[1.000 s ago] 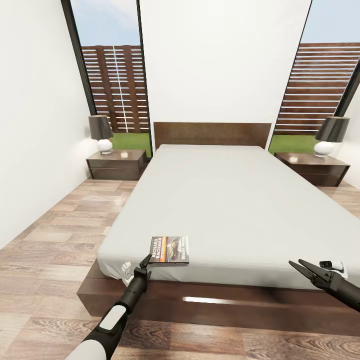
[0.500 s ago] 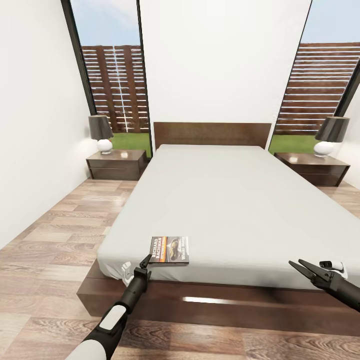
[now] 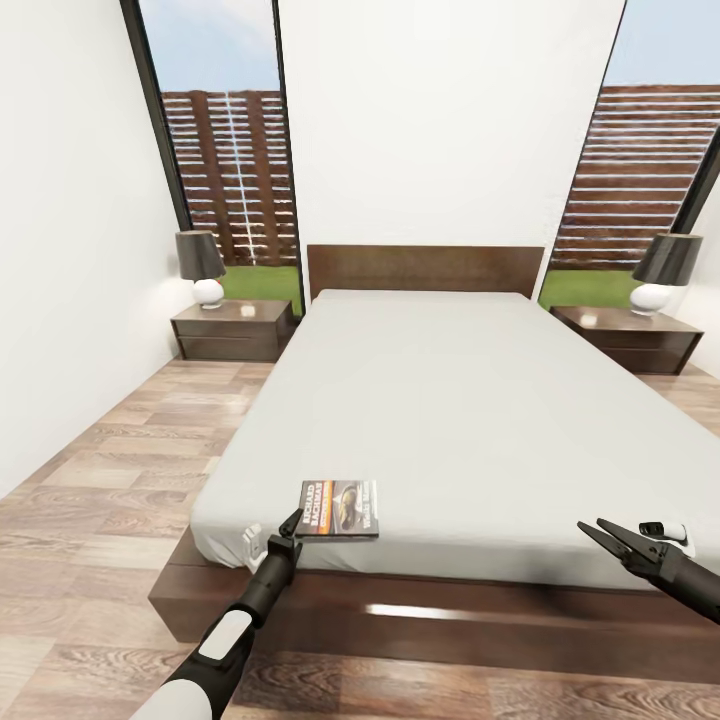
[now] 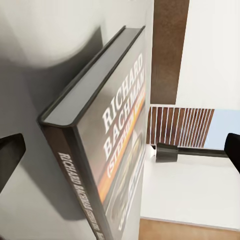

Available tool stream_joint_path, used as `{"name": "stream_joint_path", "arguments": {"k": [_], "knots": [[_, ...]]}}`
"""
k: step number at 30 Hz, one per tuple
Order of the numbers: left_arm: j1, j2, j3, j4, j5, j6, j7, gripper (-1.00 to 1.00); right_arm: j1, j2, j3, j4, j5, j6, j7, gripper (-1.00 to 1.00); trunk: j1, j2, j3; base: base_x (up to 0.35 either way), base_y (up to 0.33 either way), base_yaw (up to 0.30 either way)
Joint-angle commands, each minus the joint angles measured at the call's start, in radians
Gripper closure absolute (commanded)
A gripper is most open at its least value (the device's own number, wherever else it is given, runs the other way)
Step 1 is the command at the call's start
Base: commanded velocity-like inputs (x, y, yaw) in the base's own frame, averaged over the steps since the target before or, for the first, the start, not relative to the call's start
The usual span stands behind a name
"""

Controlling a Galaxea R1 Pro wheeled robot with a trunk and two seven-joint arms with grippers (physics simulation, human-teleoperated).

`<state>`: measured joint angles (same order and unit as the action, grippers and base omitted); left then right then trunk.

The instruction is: In the bedroom, move the book from the bed onto either nightstand, and place the two sandals side by side next to the bed.

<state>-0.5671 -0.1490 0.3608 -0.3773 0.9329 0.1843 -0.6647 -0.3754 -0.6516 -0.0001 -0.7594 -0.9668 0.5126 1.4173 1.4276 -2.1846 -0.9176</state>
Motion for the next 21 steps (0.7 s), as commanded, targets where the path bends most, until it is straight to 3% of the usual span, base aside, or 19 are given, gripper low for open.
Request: {"name": "stream_joint_path", "arguments": {"k": [1,21], "knots": [[-0.001,-0.001,0.003,0.0,0.009,0.01,-0.003,-1.0,0.0,0.0,0.001,0.0,-0.004,0.01,0.002,-1.0,0.0,0.0,-0.001,0.029,0.0,0.0],[-0.001,0.0,0.003,0.0,0.009,0.01,-0.003,-1.0,0.0,0.0,0.002,0.0,-0.004,0.01,0.002,-1.0,0.0,0.0,-0.001,0.006,0.0,0.0]]}}
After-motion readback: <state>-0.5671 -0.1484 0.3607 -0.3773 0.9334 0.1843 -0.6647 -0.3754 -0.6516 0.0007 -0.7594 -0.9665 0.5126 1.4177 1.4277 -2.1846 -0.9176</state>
